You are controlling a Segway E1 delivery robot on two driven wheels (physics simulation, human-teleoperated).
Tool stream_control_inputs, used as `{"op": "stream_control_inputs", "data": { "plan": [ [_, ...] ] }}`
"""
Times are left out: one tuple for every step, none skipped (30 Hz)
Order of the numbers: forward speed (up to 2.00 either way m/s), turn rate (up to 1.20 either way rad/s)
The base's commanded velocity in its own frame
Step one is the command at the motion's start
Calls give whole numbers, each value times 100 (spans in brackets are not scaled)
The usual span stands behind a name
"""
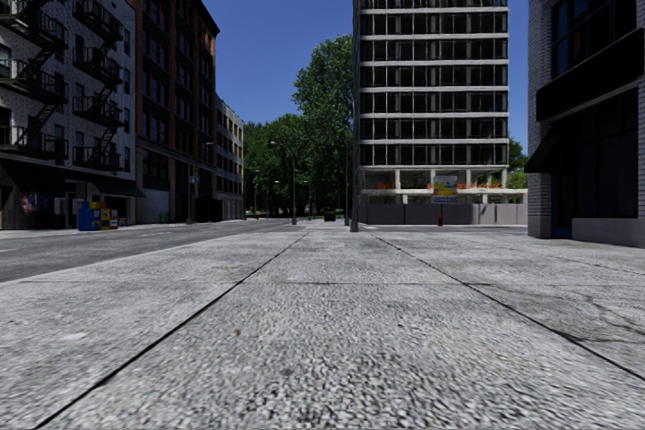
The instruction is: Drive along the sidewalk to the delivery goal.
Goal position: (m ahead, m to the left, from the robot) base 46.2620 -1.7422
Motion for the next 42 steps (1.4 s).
{"op": "stream_control_inputs", "data": {
  "plan": [
    [200, 0],
    [200, 0],
    [200, 0],
    [200, 0],
    [200, 0],
    [200, 0],
    [200, 0],
    [200, 0],
    [200, 0],
    [200, 0],
    [200, 0],
    [200, 0],
    [200, 0],
    [200, 0],
    [200, 0],
    [200, 0],
    [200, 0],
    [200, 0],
    [200, 0],
    [200, 0],
    [200, 0],
    [200, 0],
    [200, 0],
    [200, 0],
    [200, 0],
    [200, 0],
    [200, 0],
    [200, 0],
    [200, 0],
    [200, 0],
    [200, 0],
    [200, 0],
    [200, 0],
    [200, 0],
    [200, 0],
    [200, 0],
    [200, 0],
    [200, 0],
    [200, 0],
    [200, 0],
    [200, 0],
    [200, 0]
  ]
}}
